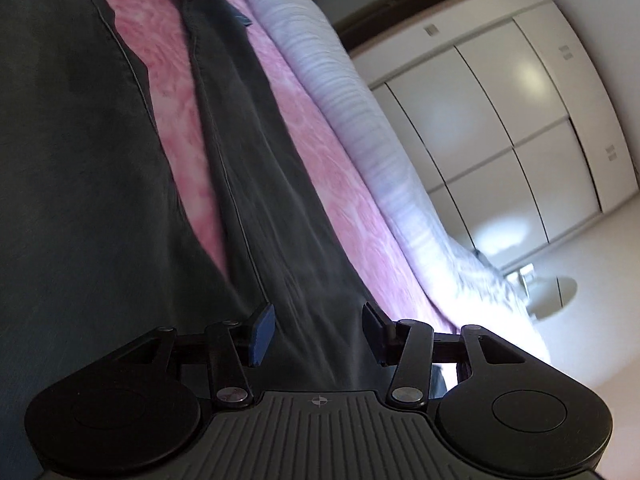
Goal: Fold clothes
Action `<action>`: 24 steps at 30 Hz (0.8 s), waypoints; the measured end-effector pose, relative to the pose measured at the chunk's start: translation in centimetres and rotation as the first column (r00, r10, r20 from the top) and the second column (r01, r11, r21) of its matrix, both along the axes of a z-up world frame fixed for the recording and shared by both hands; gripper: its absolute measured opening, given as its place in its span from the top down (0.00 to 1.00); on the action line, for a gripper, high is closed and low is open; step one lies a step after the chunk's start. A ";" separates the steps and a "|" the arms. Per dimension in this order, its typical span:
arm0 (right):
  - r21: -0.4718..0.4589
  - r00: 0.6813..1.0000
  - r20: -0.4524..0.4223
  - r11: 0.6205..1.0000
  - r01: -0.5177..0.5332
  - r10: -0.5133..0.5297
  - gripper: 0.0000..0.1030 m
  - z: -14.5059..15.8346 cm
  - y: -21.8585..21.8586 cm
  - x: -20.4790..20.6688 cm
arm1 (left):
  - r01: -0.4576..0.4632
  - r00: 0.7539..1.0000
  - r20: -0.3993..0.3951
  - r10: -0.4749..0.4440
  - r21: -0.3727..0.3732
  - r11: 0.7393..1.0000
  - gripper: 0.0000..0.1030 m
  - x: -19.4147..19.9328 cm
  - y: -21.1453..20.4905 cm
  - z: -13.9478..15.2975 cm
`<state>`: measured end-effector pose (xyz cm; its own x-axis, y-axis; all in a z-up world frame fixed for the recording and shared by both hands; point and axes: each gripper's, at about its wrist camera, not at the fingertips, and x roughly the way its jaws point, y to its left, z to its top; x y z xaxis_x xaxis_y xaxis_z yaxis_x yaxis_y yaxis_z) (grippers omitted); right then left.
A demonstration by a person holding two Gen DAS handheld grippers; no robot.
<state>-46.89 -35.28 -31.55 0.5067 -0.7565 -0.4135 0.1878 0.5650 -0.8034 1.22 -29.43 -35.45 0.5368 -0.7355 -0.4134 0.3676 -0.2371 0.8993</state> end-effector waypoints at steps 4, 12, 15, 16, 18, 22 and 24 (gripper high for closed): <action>-0.016 1.000 -0.012 1.000 -0.021 0.021 0.53 -1.1 -1.5 1.8 | 0.010 0.960 0.278 0.041 -0.182 0.983 0.95 -1.0 2.1 -0.1; 0.025 1.000 -0.006 1.000 -0.003 0.003 0.52 -0.8 -1.2 2.1 | -0.062 0.955 0.292 0.052 0.024 0.998 0.79 -1.9 6.7 -3.9; 0.027 1.000 0.007 1.000 0.010 -0.010 0.50 0.0 -1.1 1.3 | -0.113 0.966 0.232 0.110 0.002 0.994 0.61 -1.0 7.7 -2.0; 0.029 1.000 0.010 0.999 0.015 -0.015 0.49 0.1 -1.0 1.0 | -0.128 0.967 0.220 0.126 -0.005 0.992 0.59 -0.6 8.0 -1.4; 0.034 1.000 0.014 0.999 0.024 -0.025 0.47 0.2 -0.6 0.4 | -0.151 0.972 0.180 0.149 -0.003 0.989 0.59 0.3 8.7 -0.3; 0.047 0.999 0.010 0.998 0.031 -0.031 0.45 -0.2 0.7 -0.1 | -0.159 0.987 0.035 0.157 0.060 0.985 0.58 1.8 8.8 1.7; 0.045 1.000 0.001 0.999 0.027 -0.027 0.45 -0.5 1.3 -0.1 | -0.143 0.988 -0.041 0.148 0.118 0.983 0.59 2.6 8.7 2.8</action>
